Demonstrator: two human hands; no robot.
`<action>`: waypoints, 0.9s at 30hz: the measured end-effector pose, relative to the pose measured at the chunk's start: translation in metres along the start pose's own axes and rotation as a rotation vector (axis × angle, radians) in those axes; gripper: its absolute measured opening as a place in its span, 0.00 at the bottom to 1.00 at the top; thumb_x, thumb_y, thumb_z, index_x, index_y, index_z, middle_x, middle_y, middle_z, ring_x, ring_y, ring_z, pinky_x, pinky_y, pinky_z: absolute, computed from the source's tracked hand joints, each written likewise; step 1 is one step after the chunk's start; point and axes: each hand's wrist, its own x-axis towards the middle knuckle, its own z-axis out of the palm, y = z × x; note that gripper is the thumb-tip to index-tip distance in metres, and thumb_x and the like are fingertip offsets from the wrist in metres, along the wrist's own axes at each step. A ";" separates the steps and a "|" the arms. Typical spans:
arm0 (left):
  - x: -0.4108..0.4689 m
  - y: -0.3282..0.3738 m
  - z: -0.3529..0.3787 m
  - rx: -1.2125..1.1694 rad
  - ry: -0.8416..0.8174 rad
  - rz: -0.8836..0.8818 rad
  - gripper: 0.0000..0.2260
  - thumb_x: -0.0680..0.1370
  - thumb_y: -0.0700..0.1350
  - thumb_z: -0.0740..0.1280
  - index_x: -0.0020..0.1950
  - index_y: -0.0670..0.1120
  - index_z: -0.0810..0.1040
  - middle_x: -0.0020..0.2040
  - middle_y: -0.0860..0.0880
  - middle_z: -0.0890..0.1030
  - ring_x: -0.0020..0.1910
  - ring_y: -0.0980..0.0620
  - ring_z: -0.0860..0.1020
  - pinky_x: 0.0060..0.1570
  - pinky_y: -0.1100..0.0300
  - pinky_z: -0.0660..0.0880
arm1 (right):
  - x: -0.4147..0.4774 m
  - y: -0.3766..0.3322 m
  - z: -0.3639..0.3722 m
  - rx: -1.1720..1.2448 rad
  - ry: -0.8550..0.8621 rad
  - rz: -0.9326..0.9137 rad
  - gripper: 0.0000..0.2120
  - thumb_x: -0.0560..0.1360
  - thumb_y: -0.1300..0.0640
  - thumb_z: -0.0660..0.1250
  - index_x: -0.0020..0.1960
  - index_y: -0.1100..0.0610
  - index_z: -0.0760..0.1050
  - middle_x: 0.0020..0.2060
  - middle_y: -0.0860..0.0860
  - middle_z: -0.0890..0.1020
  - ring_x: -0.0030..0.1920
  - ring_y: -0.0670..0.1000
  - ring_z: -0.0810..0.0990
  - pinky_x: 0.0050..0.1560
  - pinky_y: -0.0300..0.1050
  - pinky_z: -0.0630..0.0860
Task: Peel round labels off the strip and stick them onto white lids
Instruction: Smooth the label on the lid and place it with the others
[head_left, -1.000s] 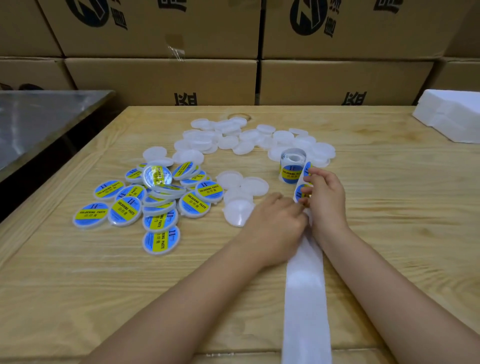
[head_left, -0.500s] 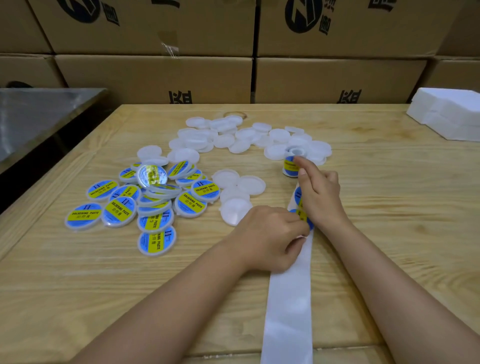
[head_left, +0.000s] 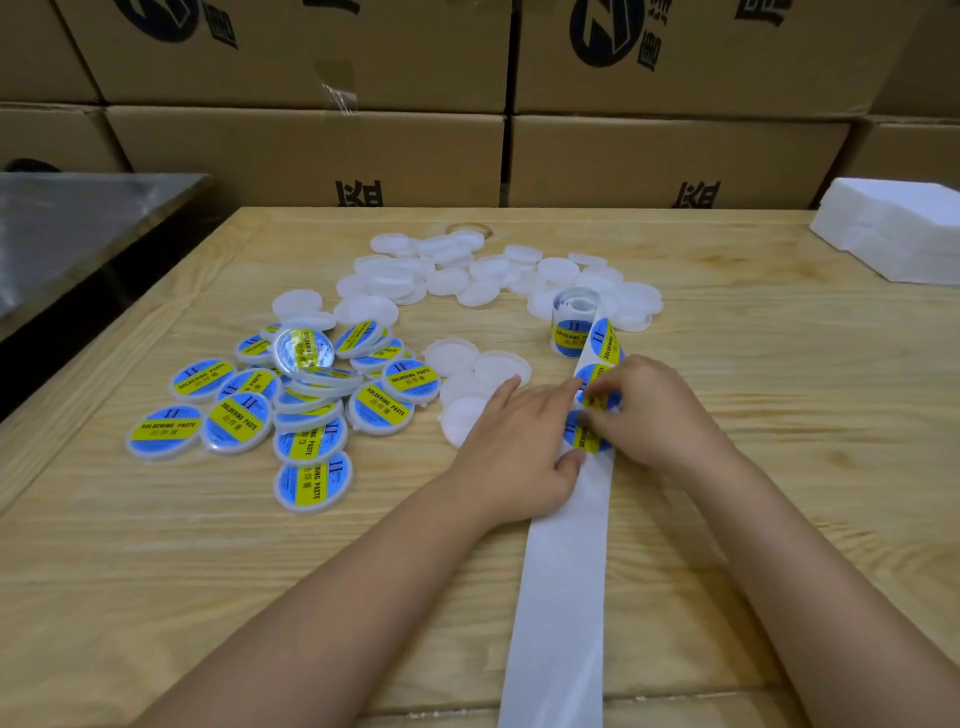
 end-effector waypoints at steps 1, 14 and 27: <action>0.000 0.000 0.000 0.014 -0.013 -0.003 0.30 0.77 0.50 0.61 0.76 0.46 0.54 0.72 0.50 0.66 0.71 0.54 0.61 0.73 0.57 0.42 | -0.001 -0.001 -0.001 -0.033 -0.053 -0.003 0.11 0.71 0.53 0.70 0.49 0.58 0.82 0.47 0.56 0.78 0.50 0.56 0.75 0.45 0.46 0.71; 0.002 0.000 0.002 0.002 -0.010 -0.025 0.30 0.77 0.52 0.61 0.76 0.48 0.53 0.71 0.52 0.68 0.71 0.56 0.61 0.72 0.57 0.40 | -0.005 -0.004 -0.012 0.009 -0.067 0.064 0.10 0.70 0.53 0.72 0.51 0.53 0.81 0.37 0.48 0.74 0.43 0.49 0.73 0.41 0.40 0.66; 0.001 -0.001 -0.001 0.023 -0.068 -0.025 0.34 0.76 0.57 0.61 0.76 0.47 0.51 0.70 0.54 0.69 0.70 0.56 0.63 0.73 0.53 0.43 | -0.007 0.002 -0.032 0.275 -0.193 0.163 0.07 0.69 0.57 0.73 0.33 0.56 0.78 0.31 0.51 0.81 0.32 0.48 0.75 0.34 0.41 0.69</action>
